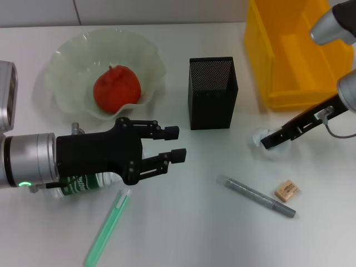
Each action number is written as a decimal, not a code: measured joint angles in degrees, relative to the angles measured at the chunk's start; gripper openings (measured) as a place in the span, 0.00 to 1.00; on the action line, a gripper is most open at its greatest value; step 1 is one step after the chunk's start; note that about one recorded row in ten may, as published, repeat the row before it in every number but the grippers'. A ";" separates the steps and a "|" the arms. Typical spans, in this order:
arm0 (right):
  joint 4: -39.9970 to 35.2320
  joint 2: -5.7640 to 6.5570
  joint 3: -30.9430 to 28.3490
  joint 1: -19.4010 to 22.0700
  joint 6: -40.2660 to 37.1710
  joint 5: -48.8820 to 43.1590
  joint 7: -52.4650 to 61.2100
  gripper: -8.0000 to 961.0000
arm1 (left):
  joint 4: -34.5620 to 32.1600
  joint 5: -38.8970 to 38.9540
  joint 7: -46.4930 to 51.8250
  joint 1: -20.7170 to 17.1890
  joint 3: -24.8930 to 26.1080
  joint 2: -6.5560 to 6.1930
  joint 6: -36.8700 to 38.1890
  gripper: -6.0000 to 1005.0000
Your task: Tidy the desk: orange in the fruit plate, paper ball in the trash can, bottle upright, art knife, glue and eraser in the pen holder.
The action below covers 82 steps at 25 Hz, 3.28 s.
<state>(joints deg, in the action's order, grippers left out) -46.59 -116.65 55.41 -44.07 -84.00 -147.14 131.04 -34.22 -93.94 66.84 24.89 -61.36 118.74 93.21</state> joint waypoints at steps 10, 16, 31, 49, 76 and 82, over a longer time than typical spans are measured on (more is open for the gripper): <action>-20.57 -1.55 -0.37 12.57 -4.81 16.35 -3.45 0.52 | 0.36 0.01 -1.03 -0.14 0.07 0.00 -0.14 0.43; -24.19 -2.12 -5.62 22.49 -4.77 36.90 -17.47 0.52 | 2.00 0.06 -2.15 0.07 0.10 0.01 -0.14 0.43; -6.43 -1.77 -22.11 25.32 2.63 55.11 -44.66 0.52 | 2.07 0.83 -2.16 0.62 -0.08 0.00 -0.11 0.43; -2.34 -1.50 -21.67 15.13 16.04 37.99 -46.21 0.59 | 2.14 0.81 -2.16 0.79 0.08 0.00 -0.23 0.43; -2.74 -1.76 -18.84 15.55 13.82 38.57 -45.35 0.77 | 2.14 0.78 -2.15 1.04 -0.07 0.09 -1.02 0.43; -5.18 -2.60 -18.73 18.81 -0.84 44.87 -47.45 0.77 | 2.14 0.80 -2.15 1.15 0.08 0.09 -1.10 0.43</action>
<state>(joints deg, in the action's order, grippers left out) -51.77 -119.25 36.67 -25.27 -84.84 -102.27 83.59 -32.08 -93.14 64.69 26.04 -61.28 118.83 92.11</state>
